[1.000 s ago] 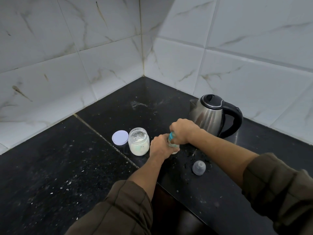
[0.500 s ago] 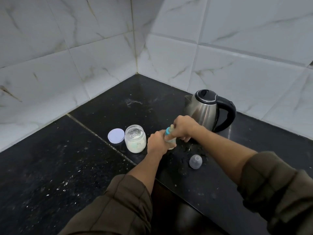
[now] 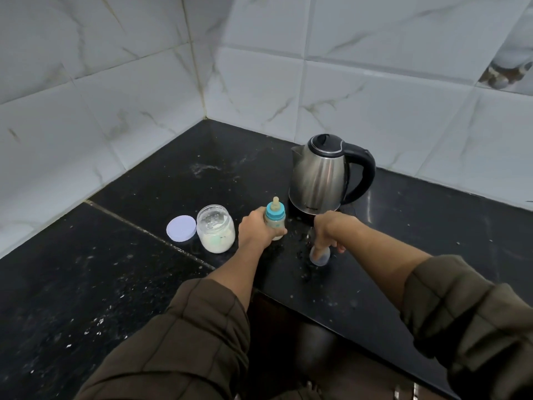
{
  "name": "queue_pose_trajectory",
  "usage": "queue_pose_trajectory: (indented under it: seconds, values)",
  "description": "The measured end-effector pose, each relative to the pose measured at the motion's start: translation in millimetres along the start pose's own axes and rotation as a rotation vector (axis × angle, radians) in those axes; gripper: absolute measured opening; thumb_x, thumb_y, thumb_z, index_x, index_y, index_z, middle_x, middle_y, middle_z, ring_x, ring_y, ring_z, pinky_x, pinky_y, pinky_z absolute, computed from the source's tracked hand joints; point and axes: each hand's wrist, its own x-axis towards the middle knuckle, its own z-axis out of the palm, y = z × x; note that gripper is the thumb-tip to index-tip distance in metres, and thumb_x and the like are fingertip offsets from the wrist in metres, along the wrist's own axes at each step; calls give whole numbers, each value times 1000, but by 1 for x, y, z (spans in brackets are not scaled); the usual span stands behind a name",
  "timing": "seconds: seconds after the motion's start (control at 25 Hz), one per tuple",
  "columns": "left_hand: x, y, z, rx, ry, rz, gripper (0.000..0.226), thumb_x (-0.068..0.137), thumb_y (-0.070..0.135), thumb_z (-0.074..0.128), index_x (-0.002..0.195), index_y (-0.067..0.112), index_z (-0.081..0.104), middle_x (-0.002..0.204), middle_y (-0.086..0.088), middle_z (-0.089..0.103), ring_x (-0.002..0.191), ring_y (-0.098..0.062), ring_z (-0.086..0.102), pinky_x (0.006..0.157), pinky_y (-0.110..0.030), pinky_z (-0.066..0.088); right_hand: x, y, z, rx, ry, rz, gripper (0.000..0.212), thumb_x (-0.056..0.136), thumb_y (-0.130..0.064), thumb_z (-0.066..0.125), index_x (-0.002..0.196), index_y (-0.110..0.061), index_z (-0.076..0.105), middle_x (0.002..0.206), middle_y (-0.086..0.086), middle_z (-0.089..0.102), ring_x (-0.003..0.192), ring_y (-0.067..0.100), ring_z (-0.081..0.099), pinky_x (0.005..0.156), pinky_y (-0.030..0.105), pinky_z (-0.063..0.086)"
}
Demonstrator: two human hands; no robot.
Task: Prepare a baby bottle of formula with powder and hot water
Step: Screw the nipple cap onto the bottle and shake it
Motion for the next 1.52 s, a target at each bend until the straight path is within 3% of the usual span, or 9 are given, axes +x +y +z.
queue_pose_trajectory:
  seconds: [0.16,0.28,0.4,0.52,0.64,0.76,0.88,1.2,1.52]
  values:
    - [-1,-2,-1,8,-8,17,66,66,38,93,123,26,64,116,6,71,113,-18,64,97,-38,50,2,-2,17,38,-5,-10,37,78,-26,82,106,-9,66,80,4,59,79,25,68,89,41,63]
    - [0,-3,-3,4,-24,34,73,61,43,95,125,28,62,117,7,71,113,-17,64,98,-40,51,1,-4,12,-4,50,1,22,77,-25,78,87,-11,65,72,4,61,67,21,64,81,38,64]
    - [-1,-6,-7,-35,-19,57,82,56,48,95,128,30,60,118,10,70,113,-15,63,99,-41,51,-2,-1,-20,99,189,3,26,77,-33,76,76,-14,58,69,4,63,70,23,68,77,37,62]
    - [-2,-7,-8,-54,-15,86,77,57,50,94,124,30,63,115,12,71,110,-12,64,98,-38,52,-4,-4,-58,260,383,-82,34,73,-35,64,100,-15,69,83,5,72,78,26,71,66,33,56]
    - [-1,-2,-10,-42,-20,91,68,64,53,90,122,30,64,112,11,72,107,-13,65,97,-39,52,-3,-18,-83,256,496,-209,43,80,-42,63,119,-24,69,106,3,72,96,26,66,74,34,51]
    - [0,1,-12,2,-37,97,62,70,51,87,122,27,65,113,8,72,107,-15,66,95,-37,50,2,-32,-87,189,485,-299,50,79,-58,72,119,-30,71,107,-2,72,97,22,65,82,38,57]
    - [0,0,-12,29,-23,96,56,70,51,86,115,24,68,108,6,74,103,-16,67,92,-37,52,12,-42,-78,73,421,-346,51,84,-57,74,126,-28,69,114,-2,71,104,21,65,88,39,57]
    - [0,0,-12,23,0,85,54,68,50,87,113,26,70,98,8,75,96,-12,69,89,-35,55,23,-48,-70,-56,340,-364,50,87,-44,77,132,-24,68,120,1,70,105,21,64,82,34,54]
    - [-2,0,-9,50,18,71,56,68,51,86,115,26,69,99,8,75,96,-12,69,90,-36,55,23,-54,-66,-109,408,-341,48,86,-48,76,119,-14,67,99,2,62,91,23,65,73,34,55]
